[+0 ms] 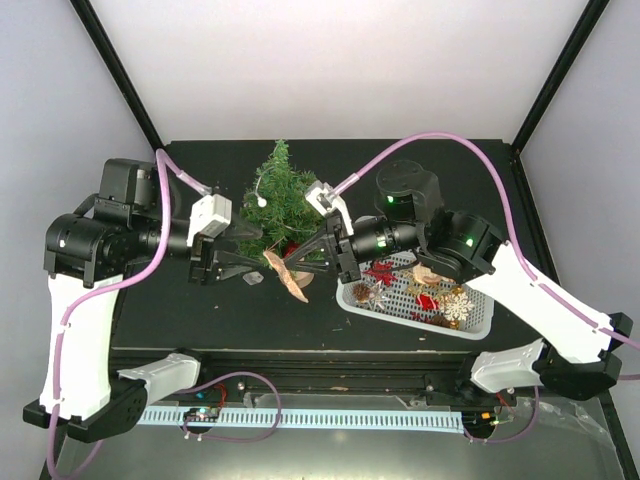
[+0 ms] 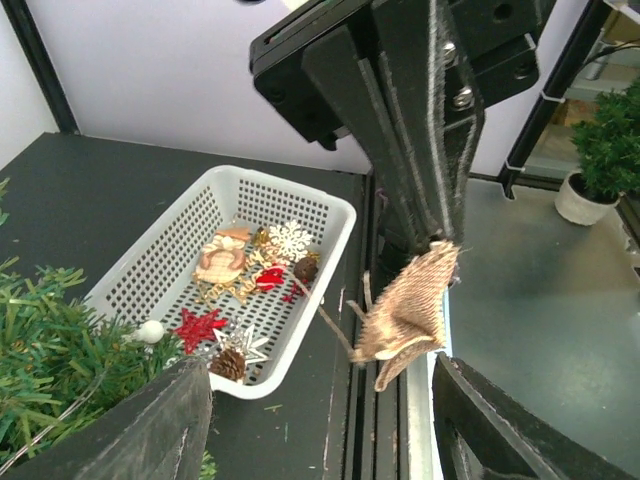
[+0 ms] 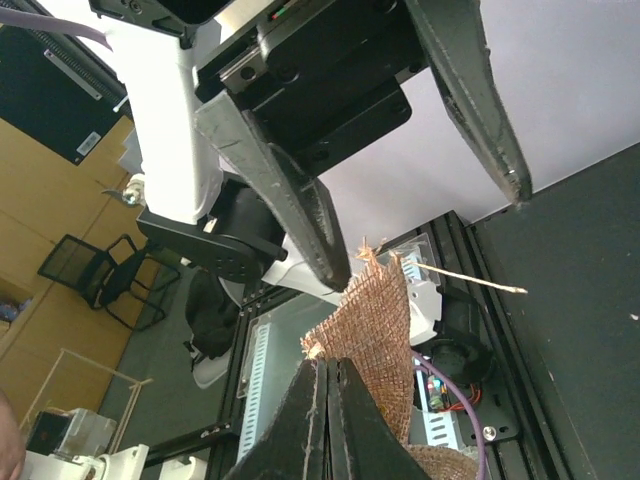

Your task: Decorate the small christmas tree

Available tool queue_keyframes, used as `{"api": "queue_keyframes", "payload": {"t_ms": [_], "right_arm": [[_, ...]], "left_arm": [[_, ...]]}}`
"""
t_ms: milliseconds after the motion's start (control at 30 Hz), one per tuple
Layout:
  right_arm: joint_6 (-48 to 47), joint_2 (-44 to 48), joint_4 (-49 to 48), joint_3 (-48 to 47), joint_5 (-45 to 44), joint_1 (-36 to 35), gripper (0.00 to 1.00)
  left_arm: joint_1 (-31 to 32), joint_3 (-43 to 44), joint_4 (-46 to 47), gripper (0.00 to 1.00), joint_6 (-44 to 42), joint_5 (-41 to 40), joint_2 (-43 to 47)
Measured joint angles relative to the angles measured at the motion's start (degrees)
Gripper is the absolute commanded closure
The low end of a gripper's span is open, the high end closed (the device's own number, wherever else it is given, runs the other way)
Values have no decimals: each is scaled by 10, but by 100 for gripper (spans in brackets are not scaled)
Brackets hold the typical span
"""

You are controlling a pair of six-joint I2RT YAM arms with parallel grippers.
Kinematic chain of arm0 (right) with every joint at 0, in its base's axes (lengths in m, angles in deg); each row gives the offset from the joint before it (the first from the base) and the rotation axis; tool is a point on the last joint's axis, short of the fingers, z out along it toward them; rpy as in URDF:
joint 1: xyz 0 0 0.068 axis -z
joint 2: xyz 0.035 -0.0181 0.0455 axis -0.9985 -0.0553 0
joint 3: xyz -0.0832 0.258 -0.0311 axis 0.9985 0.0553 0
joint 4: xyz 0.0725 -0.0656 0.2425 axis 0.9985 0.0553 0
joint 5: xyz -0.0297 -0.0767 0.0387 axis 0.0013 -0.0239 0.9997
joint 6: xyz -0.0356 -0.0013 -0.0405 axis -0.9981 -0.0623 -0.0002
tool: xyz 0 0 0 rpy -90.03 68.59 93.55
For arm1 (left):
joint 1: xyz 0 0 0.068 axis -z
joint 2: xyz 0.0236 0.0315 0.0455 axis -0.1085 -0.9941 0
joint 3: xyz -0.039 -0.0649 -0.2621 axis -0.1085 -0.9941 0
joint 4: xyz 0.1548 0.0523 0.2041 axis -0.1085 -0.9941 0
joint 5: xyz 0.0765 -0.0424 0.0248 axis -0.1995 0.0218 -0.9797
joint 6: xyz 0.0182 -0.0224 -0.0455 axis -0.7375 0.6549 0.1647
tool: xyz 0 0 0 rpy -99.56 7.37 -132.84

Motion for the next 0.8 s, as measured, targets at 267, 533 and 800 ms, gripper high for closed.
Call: {"api": "queue_keyframes", "payload": {"t_ms": [267, 533, 800], "right_arm": [[12, -6, -15, 0, 0, -3, 99], [19, -6, -26, 2, 0, -4, 99], [25, -17, -38, 7, 0, -6, 99]], "left_arm": [[9, 0, 0, 39, 0, 19, 0], [21, 0, 0, 44, 0, 23, 0], [26, -11, -1, 59, 0, 23, 0]]}}
